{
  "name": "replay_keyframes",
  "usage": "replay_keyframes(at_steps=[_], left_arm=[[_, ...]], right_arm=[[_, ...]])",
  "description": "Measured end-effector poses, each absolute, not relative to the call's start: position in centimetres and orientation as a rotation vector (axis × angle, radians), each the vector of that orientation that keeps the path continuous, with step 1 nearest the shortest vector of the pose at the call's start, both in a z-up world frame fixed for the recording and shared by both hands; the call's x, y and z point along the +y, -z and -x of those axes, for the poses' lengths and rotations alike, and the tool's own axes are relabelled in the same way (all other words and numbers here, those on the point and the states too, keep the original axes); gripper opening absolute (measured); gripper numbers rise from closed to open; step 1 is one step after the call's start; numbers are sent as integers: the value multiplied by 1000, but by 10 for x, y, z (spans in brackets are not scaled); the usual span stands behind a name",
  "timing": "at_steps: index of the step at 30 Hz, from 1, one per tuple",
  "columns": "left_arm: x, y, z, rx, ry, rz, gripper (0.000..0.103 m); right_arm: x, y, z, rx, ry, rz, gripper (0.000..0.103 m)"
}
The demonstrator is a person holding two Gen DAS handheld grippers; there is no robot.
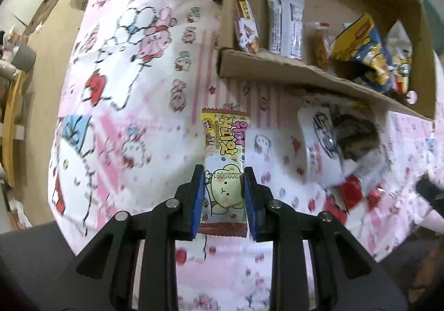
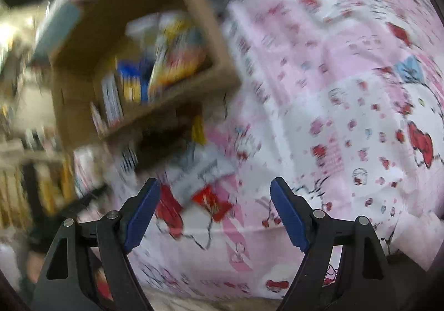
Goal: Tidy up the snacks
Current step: 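Grasp a yellow bear-print candy bag with the left gripper while the right grasps a red candy, then carry both snacks over the box and open both grippers to drop them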
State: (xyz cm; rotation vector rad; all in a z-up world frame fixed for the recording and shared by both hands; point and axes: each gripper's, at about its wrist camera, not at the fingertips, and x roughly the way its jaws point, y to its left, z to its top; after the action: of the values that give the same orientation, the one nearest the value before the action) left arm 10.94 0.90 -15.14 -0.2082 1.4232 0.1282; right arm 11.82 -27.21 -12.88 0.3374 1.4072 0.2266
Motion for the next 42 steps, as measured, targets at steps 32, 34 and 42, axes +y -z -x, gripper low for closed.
replay_keyframes(at_steps=[32,34,42], left_arm=[[25,92,-66,1251,-112,177,23],[27,83,-64,1211,-118,179,23],[28,27,-60,1006,-119,201,23]], right_arm=[[-188,115,-62,1383,-493,73,18],[-193,99,-61,1321,-523,11,18],[-222,28,-81,976,-617,-258,18]])
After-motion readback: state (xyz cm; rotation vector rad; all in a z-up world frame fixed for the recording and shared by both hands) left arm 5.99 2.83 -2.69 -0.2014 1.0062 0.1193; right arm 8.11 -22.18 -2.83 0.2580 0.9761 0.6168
